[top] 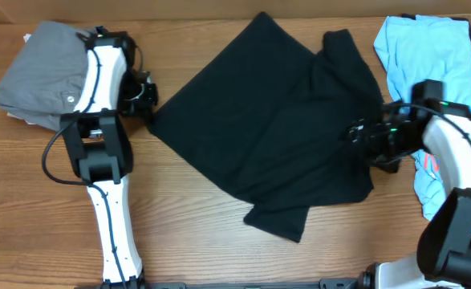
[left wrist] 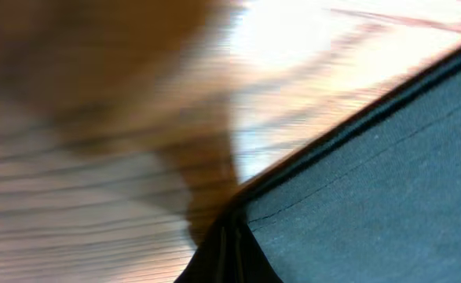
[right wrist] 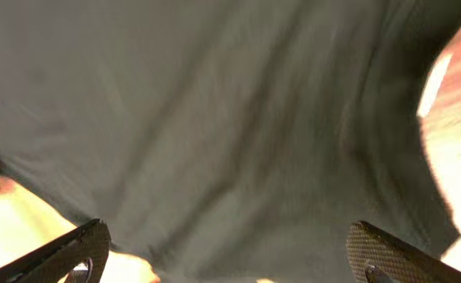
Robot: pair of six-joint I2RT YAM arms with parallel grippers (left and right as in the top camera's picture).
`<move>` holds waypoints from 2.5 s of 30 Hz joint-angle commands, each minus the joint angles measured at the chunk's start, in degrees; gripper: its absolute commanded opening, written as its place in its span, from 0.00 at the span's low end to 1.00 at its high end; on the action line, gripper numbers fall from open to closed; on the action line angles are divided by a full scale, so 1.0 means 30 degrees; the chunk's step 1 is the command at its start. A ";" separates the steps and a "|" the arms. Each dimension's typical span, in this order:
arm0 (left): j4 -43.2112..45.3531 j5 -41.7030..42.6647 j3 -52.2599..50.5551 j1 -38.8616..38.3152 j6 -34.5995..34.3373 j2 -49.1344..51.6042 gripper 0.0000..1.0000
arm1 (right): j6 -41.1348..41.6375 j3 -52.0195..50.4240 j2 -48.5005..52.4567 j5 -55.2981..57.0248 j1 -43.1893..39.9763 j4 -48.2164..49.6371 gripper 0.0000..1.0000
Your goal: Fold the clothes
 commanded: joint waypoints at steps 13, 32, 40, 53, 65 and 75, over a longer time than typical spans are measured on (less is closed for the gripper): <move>0.0627 -0.1596 -0.0525 0.0685 -0.0328 0.0087 0.04 | 0.6419 -0.4860 -0.0255 0.5960 0.3920 0.0597 0.93; 0.1137 -0.1545 -0.0525 0.0699 -0.0328 0.0087 0.04 | 0.6717 -0.7344 -0.0248 0.7074 -0.1333 0.4000 0.04; 0.1086 -0.1537 -0.0525 0.0699 -0.0328 0.0087 0.04 | 0.5654 -0.7344 -0.0248 0.6171 -0.3963 0.3016 0.04; -0.2273 -0.0823 0.0794 0.0444 0.1027 0.0073 0.22 | 0.2798 -0.6827 -0.3410 0.3694 -0.3993 0.1290 0.51; -0.2863 -0.0605 0.6360 -0.1413 0.2390 -0.1559 0.70 | 0.0831 -0.3934 -0.8888 0.2973 -0.2594 -0.0270 0.84; 0.6681 0.0000 0.6404 -0.6047 0.6492 -0.0976 0.91 | 0.0313 -0.3898 -0.8786 0.3002 0.0539 0.2412 0.87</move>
